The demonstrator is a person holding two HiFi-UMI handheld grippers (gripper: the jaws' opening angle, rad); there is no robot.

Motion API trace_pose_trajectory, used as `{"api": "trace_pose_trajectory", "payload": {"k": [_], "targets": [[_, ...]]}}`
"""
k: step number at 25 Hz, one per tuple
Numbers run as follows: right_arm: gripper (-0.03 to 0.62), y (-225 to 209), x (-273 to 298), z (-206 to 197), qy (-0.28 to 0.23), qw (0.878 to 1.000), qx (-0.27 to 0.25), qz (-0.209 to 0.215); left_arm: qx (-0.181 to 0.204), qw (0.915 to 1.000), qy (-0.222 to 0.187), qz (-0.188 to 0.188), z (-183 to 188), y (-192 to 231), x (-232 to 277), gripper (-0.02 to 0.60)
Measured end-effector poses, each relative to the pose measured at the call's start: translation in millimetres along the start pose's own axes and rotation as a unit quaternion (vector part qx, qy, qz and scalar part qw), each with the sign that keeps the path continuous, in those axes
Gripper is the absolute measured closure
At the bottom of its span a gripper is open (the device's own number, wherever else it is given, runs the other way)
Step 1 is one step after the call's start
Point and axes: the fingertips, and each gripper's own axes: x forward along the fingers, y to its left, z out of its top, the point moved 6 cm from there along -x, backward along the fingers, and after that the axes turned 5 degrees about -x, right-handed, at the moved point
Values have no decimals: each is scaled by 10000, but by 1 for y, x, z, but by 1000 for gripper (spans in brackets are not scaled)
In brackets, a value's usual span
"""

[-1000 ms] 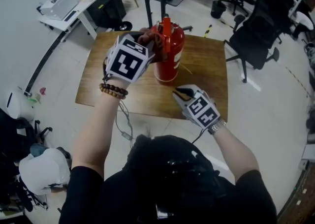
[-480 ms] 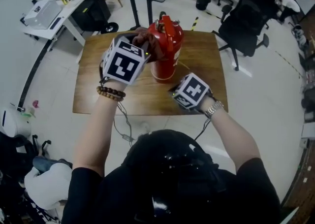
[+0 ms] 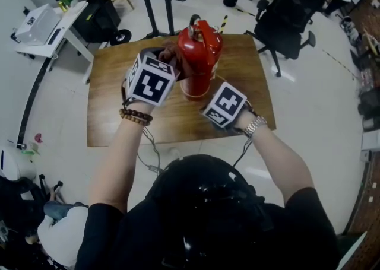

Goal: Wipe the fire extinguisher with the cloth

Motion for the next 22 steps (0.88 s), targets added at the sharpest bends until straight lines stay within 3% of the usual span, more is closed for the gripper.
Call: {"api": "trace_pose_trajectory", "payload": {"k": [22], "targets": [[589, -22, 33, 4, -121, 9930, 1109, -398, 316, 9930, 766, -838, -83, -2, 82, 488]]}}
